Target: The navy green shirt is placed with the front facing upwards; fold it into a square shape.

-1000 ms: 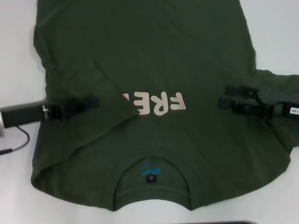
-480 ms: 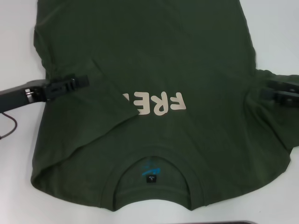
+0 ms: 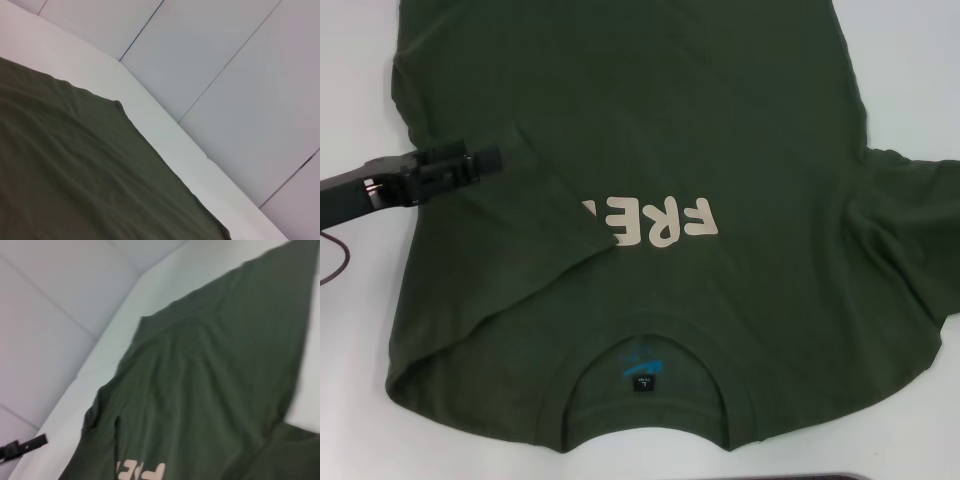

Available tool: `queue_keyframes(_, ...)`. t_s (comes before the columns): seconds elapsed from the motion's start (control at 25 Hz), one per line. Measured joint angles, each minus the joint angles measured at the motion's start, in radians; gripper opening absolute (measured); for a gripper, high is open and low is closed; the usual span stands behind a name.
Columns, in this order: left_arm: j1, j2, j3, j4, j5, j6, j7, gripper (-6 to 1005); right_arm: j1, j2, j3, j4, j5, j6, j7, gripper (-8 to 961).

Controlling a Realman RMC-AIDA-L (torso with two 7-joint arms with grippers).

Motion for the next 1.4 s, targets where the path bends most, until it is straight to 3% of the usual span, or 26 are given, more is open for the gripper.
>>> queue_keyframes(0.44,0.000,-0.008,-0.004,0.007,0.000,-0.011,0.050,885,0.008,-0.014,0.116,-0.001,-0.119,0.058,0.100,879)
queue_keyframes(0.68,0.000,-0.016,-0.004,0.011,0.000,-0.014,0.048,885,0.018,0.006,0.111,0.006,-0.123,0.157,0.115,878)
queue_keyframes(1.04,-0.002,-0.018,0.003,0.011,0.000,-0.026,0.046,886,0.049,0.057,0.103,0.011,-0.158,0.236,0.108,879)
queue_keyframes(1.4,-0.002,-0.019,0.005,0.023,0.000,-0.032,0.049,886,0.065,0.073,0.103,0.012,-0.177,0.245,0.108,878)
